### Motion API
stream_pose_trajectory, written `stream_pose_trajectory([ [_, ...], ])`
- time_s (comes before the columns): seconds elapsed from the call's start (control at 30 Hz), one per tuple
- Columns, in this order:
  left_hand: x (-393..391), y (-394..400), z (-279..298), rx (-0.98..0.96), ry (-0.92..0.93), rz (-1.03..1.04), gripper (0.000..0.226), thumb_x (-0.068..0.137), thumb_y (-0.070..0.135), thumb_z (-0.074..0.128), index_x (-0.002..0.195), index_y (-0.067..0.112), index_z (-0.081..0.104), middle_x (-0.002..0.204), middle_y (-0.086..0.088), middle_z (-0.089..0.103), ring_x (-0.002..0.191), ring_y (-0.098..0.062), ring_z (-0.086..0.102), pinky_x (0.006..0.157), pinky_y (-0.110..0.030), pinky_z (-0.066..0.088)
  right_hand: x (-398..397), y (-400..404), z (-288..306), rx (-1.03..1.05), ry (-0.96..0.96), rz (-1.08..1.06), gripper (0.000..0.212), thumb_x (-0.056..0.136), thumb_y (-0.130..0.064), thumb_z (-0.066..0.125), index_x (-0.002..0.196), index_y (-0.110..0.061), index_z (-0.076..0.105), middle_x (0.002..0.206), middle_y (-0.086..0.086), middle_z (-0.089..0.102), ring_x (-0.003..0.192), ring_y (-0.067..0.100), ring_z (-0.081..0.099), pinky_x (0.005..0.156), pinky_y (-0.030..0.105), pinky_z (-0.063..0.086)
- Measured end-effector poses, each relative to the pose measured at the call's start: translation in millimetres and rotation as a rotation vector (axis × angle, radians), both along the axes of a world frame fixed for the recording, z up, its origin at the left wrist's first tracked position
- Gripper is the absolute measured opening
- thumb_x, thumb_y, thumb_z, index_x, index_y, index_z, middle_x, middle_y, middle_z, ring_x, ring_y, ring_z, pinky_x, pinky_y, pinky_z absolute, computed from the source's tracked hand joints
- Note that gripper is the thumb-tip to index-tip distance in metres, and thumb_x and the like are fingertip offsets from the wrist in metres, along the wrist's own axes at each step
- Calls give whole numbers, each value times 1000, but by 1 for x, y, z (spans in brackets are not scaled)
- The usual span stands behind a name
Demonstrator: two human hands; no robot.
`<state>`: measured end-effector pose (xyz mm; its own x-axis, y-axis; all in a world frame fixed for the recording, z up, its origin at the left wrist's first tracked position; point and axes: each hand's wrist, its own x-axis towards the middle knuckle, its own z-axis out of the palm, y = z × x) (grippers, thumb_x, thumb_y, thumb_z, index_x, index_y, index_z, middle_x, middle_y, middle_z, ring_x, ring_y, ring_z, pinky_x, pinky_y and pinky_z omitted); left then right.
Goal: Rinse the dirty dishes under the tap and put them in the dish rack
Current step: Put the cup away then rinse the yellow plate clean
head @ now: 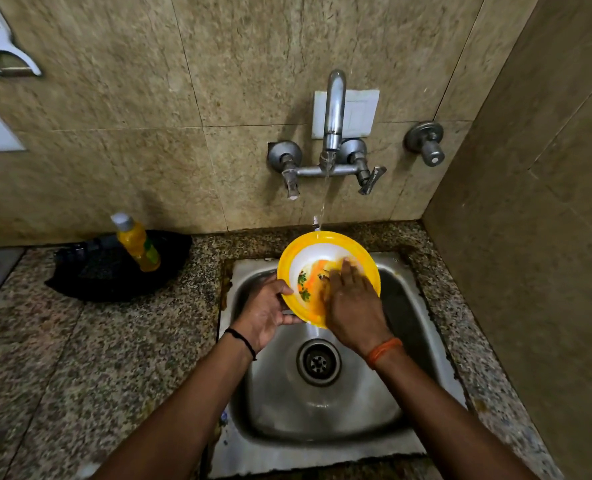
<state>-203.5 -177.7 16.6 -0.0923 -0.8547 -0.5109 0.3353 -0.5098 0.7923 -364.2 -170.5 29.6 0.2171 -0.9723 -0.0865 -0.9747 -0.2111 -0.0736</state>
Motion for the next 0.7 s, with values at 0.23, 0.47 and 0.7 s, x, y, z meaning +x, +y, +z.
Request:
stream_pose_trajectory([
  [0.23,10,3,-10,76,-34,18,30,85,5,40,105,16,60,92,-11,64,65,-23,60,61,-36,55,11,25,12,358,-528,183,32,101,-34,42,119,-18,63,123,8,65,116,26,57,92,34,44],
  [0.47,5,2,-8,61,-52,-30,22,86,9,42,99,16,58,100,-16,62,77,-28,61,74,-43,54,-10,-10,-21,60,-88,96,105,76,-80,-8,152,-19,28,161,6,22,148,24,22,119,42,13],
  [0.7,13,2,-12,108,-13,70,27,81,11,44,102,12,61,95,-16,61,70,-28,58,59,-33,51,12,43,9,304,-363,135,66,86,-78,26,116,-28,58,118,3,67,111,25,59,85,36,49],
])
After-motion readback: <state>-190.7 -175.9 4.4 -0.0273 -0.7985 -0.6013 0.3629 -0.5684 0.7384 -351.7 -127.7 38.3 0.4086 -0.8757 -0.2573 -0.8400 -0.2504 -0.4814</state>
